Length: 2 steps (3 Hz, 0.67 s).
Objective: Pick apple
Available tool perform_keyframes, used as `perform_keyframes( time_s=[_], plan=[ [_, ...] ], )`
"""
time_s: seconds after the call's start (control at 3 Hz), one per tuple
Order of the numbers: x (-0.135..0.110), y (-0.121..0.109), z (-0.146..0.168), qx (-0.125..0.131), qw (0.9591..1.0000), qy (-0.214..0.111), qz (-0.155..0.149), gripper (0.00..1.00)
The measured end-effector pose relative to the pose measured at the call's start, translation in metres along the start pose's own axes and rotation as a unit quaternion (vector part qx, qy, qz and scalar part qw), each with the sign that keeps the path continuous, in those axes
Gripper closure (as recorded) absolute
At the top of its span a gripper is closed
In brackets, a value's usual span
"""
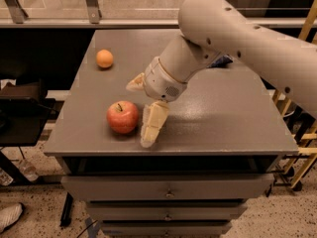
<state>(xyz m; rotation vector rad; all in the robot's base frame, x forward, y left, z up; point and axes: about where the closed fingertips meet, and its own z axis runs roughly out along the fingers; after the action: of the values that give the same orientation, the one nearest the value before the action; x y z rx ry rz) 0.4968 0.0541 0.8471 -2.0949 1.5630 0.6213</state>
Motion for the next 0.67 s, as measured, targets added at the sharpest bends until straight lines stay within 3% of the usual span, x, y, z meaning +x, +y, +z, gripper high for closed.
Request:
perform_keyframes(
  time_s=[0.33, 0.67],
  plan=[
    [0.0045, -0.0032, 0.0055, -0.002, 1.0000, -0.001, 0.000, 0.00],
    [0.0062, -0.0045, 0.0083, 0.000, 1.0000, -0.001, -0.002, 0.17]
  ],
)
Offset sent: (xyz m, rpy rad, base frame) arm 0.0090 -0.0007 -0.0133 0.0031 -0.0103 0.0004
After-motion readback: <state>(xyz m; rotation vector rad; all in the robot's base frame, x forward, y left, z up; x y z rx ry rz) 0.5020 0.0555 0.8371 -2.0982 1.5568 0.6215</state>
